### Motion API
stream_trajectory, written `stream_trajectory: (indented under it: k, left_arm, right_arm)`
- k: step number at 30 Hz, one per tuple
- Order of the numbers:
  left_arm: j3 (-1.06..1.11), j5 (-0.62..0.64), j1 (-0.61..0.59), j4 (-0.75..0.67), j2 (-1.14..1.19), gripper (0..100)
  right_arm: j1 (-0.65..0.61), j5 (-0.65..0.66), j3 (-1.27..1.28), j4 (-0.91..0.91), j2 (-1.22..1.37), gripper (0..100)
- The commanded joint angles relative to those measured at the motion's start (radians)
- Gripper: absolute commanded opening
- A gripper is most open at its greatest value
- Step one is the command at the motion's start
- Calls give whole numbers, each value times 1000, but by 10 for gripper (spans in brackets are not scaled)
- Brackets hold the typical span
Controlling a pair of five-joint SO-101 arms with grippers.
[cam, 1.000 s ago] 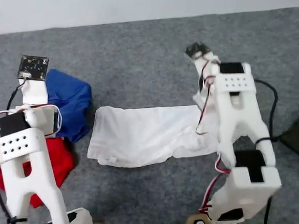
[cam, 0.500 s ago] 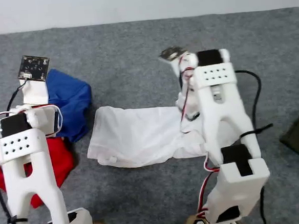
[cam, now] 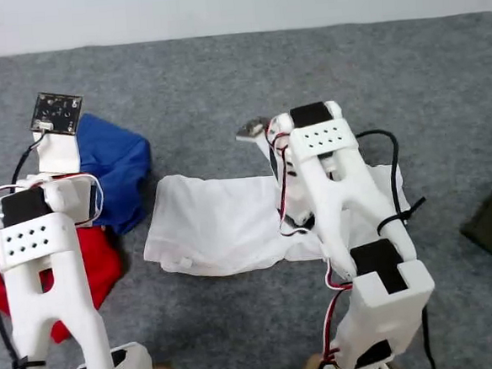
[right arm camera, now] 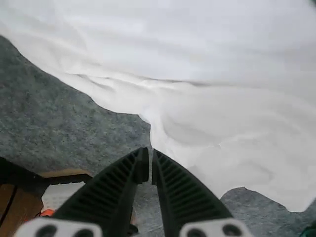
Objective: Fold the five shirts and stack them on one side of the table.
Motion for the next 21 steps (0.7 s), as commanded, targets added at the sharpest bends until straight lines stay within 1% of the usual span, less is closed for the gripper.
stream_trajectory:
  k: [1,6,11,21]
  left_arm:
    - [-7,-8,-5,-2,-38,3]
    - [-7,-8,-5,40,-37,3]
    - [-2,-6,-5,52,-41,3]
    - [19,-5,-6,75,-41,3]
  right_arm:
    - [5,-9,5,10,-30,25]
    - [71,-5,3,-136,-2,25]
    - [76,-3,-28,-248,127,25]
    - [68,-3,-486,-260,341,25]
